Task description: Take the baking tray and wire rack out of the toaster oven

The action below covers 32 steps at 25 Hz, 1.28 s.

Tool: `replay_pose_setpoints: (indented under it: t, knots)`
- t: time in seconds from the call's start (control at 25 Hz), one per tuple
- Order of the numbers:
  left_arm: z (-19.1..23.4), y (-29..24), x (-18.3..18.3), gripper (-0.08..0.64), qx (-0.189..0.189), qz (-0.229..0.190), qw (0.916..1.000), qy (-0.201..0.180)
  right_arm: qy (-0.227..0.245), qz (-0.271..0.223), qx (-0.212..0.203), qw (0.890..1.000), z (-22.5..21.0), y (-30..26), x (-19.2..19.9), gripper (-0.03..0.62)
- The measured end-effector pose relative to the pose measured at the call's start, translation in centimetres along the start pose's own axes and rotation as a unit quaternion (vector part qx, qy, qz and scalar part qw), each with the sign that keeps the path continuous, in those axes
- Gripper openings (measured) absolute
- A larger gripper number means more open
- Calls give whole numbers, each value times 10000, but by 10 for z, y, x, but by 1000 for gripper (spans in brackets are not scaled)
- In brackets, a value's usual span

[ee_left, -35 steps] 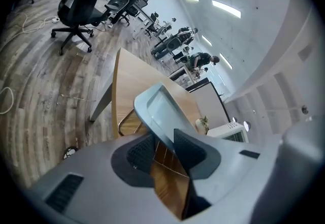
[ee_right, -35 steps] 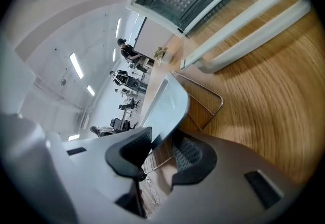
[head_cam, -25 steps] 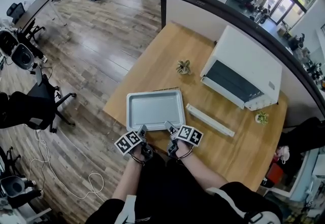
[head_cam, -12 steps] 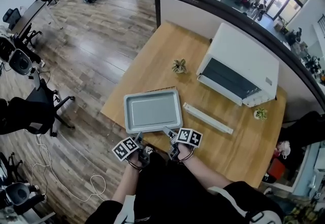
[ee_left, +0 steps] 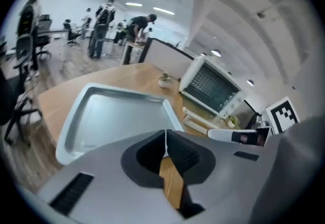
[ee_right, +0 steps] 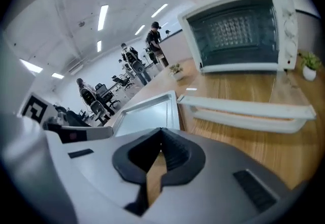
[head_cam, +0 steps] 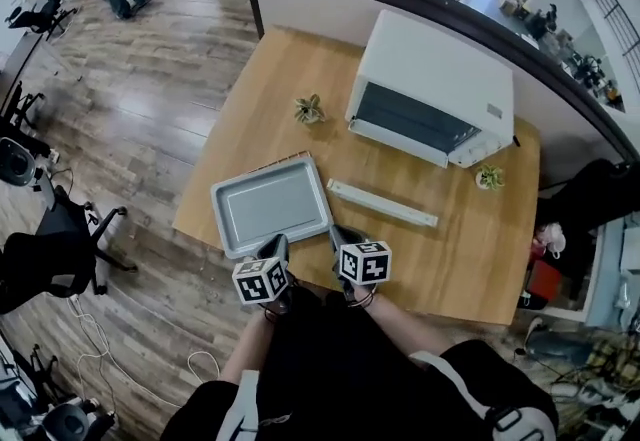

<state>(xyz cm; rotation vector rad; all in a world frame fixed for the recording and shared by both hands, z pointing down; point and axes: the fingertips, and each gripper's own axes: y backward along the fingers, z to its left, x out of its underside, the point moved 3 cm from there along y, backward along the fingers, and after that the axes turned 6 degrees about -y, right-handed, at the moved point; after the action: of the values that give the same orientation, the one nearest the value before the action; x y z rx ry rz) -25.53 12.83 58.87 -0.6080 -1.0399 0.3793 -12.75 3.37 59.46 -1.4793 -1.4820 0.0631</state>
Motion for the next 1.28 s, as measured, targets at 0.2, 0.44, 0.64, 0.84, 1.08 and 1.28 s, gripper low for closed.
replay_pose_setpoints:
  t: [0.2, 0.44, 0.64, 0.84, 1.08, 1.28]
  knots:
    - [-57, -30, -25, 25, 655, 32, 9932, -962, 575, -760, 518, 9941, -25, 43, -31, 6]
    - [-119, -43, -49, 23, 1218, -166, 9800, -1568, 915, -1427, 1147, 9788, -45, 95, -56, 6]
    - [-192, -24, -120, 23, 1813, -1029, 9489, -2369, 1256, -2427, 1500, 9502, -43, 163, -114, 6]
    - [-246, 20, -184, 22, 2102, -2021, 9170, -2723, 1620, -3398, 1796, 9089, -23, 239, -164, 6]
    - [-273, 78, -216, 23, 2280, -2666, 8899, -2914, 1795, -4059, 1903, 8757, 1, 305, -192, 6]
    - [-284, 93, -230, 22, 2291, -3012, 8797, -2880, 1888, -4194, 1960, 8660, 0, 320, -196, 6]
